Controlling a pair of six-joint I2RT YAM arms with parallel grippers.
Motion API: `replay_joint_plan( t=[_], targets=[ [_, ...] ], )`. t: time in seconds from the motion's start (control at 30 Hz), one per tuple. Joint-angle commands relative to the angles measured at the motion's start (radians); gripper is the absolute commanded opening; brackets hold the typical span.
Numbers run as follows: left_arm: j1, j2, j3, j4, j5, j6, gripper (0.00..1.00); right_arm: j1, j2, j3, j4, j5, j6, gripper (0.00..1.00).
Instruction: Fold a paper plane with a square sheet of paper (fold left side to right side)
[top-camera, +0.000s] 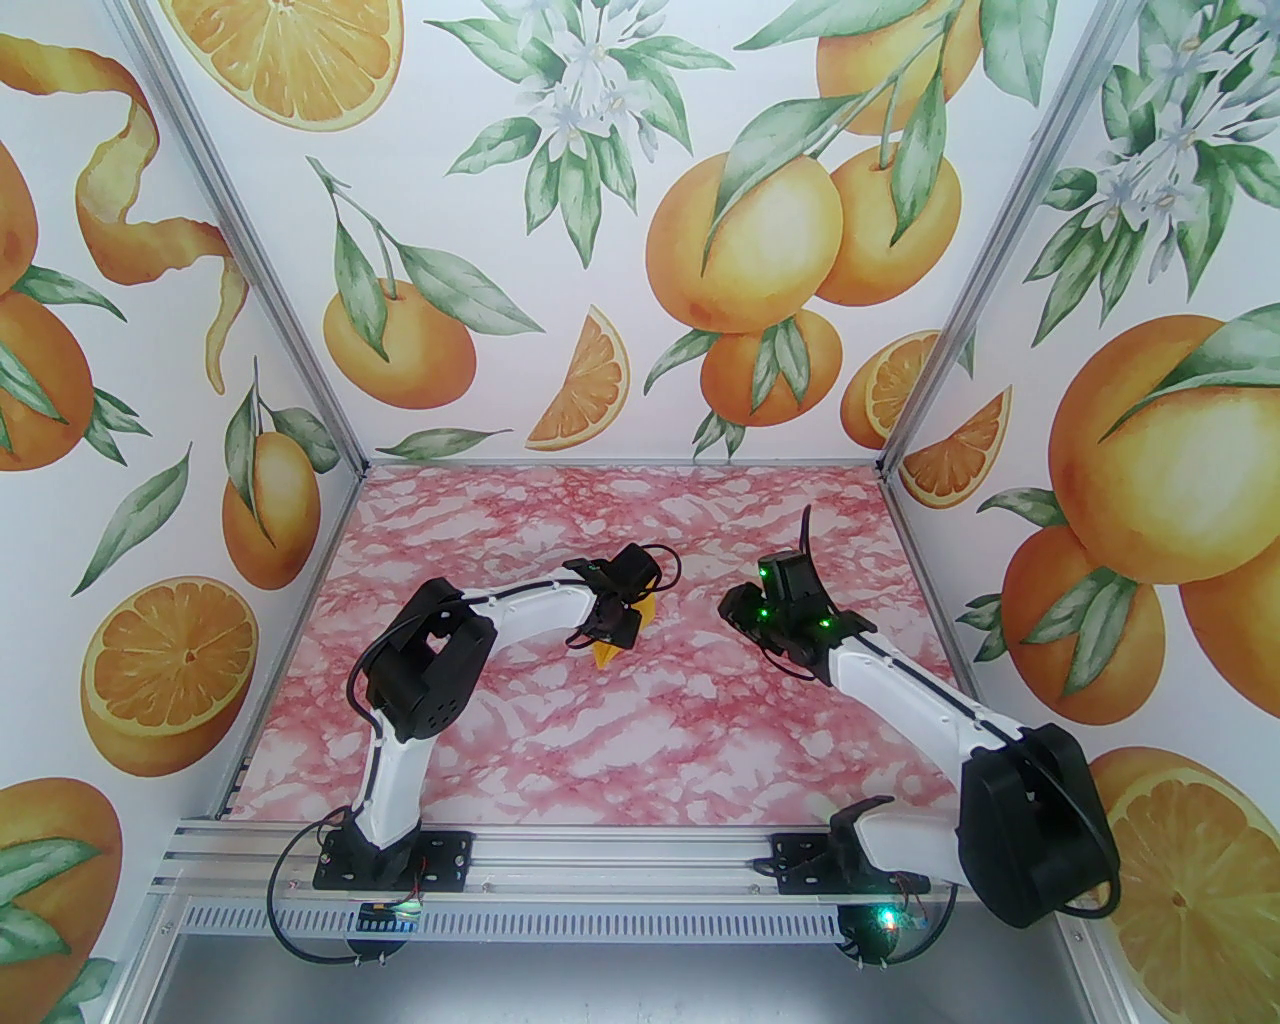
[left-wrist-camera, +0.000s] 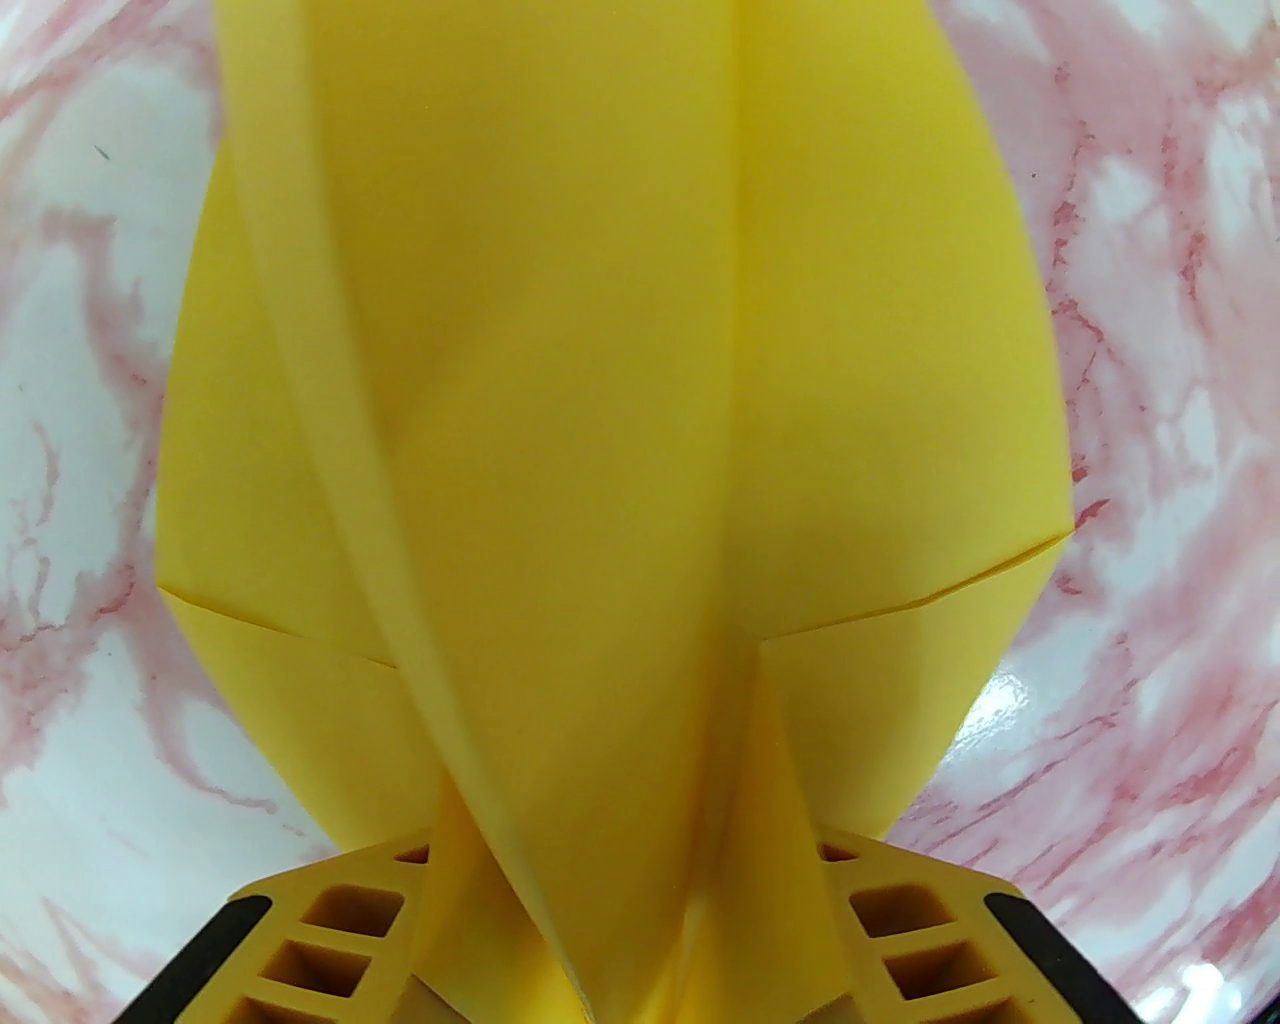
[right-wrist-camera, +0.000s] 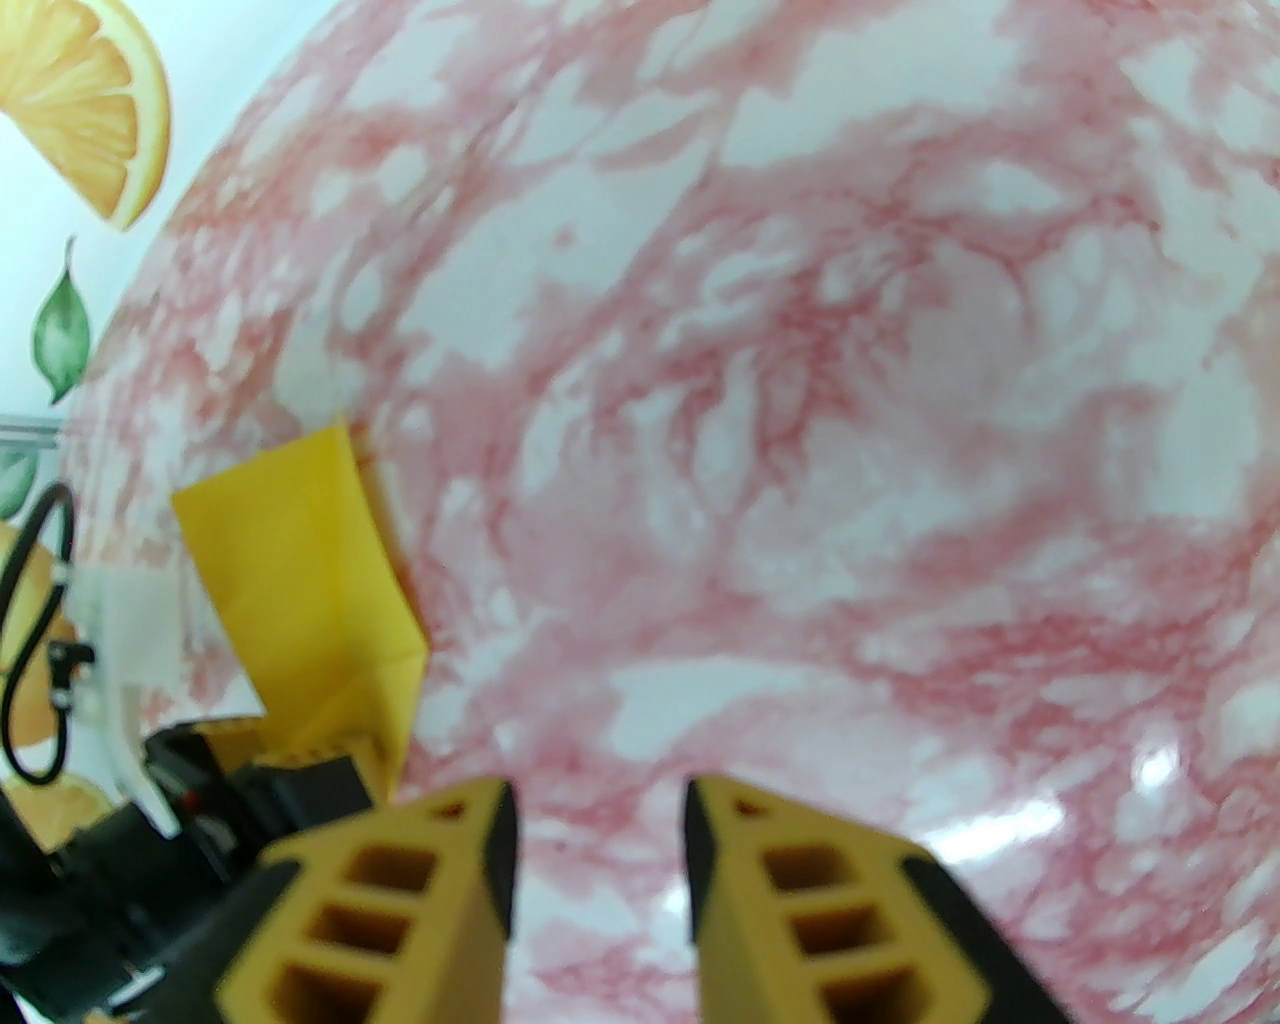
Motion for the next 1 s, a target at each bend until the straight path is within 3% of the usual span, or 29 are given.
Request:
replay_joint_plan(
  t=[0.0, 0.3, 0.4, 0.5, 0.7, 0.83, 0.97],
  targets=[
    [-0.006, 0.032, -0.022, -0.028, 0.037, -0.01, 0.54, -0.003, 0.012, 0.021, 0.015, -0.01, 0.006, 0.34],
    [0.007, -0.033, 0.042, -0.093, 0.023, -0.002, 0.63, -0.003, -0.004, 0.036, 0.0, -0.008, -0.009, 0.4],
    [0.022, -0.084, 0.064, -0.12, 0.029, 0.002, 0.75, -0.005, -0.014, 0.058, -0.027, 0.004, -0.036, 0.53],
    [0.042, -0.156, 0.056, -0.123, 0.054, 0.0, 1.0, -0.005, -0.031, 0.076, -0.065, 0.039, -0.072, 0.7],
    [0.115, -0.346, -0.009, -0.129, 0.08, -0.016, 1.0, -0.018, -0.09, 0.112, -0.134, 0.165, -0.182, 1.0],
    [0.201, -0.51, -0.088, -0.107, 0.076, -0.024, 1.0, -0.043, -0.13, 0.12, -0.14, 0.26, -0.272, 1.0],
    [0.327, -0.682, -0.211, -0.076, -0.071, -0.033, 1.0, -0.048, -0.171, 0.067, -0.051, 0.41, -0.421, 1.0]
  ],
)
